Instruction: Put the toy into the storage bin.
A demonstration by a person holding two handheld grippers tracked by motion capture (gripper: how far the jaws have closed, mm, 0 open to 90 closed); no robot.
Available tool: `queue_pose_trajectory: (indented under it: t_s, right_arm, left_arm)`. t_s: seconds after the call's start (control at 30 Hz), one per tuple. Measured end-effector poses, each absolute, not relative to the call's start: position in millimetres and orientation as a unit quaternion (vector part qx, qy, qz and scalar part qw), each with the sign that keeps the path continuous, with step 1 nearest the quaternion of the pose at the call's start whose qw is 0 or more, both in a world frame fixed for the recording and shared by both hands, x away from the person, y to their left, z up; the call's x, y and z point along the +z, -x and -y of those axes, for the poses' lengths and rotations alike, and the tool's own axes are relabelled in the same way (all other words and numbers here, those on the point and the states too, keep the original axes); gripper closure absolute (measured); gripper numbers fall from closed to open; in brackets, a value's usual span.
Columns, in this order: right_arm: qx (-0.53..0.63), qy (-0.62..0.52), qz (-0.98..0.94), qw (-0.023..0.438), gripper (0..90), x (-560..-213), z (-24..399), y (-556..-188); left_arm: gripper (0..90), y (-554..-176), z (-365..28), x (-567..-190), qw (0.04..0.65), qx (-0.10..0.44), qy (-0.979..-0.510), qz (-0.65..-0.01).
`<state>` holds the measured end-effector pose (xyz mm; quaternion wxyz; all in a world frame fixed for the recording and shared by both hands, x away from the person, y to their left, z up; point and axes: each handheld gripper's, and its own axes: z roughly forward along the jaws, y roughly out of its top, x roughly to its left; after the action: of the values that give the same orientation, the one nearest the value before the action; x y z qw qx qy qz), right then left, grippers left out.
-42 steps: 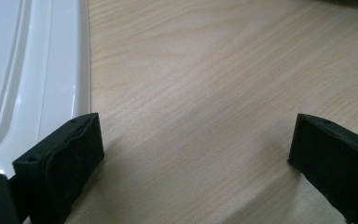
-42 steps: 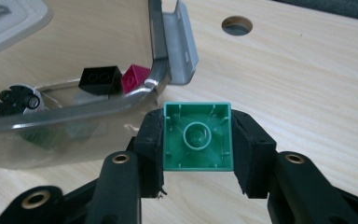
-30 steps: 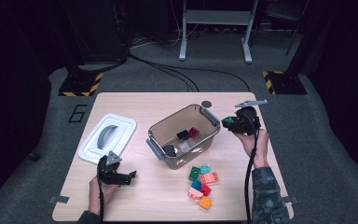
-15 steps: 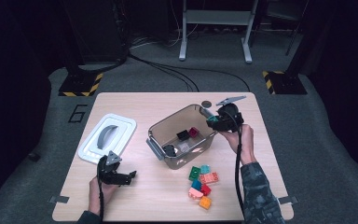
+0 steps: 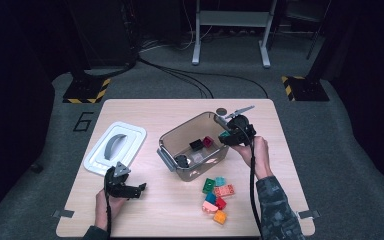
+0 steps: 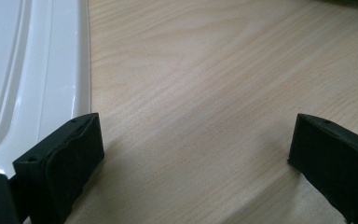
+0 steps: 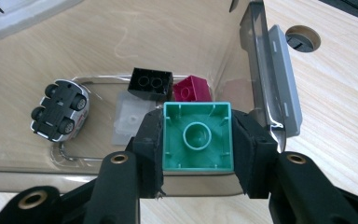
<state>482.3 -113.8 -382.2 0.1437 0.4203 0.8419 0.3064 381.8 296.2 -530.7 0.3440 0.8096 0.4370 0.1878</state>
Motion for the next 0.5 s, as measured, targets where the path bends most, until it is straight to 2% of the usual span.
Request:
queue_pose_trajectory:
  t_s: [0.23,0.33,0.5]
  right_arm:
    - [0.299,-0.421,-0.844,0.146,51.9,-382,115,-479]
    - [0.300,-0.420,-0.843,0.150,44.9,-380,115,-476]
    - [0.321,-0.419,-0.833,0.166,27.5,-375,119,-464]
  left_arm:
    - [2.7,-382,-296,-531,0.344,0.188,-0.810,-0.437]
    - [2.9,-382,-296,-531,0.347,0.188,-0.807,-0.439]
    - [2.9,-382,-296,-531,0.347,0.189,-0.807,-0.439]
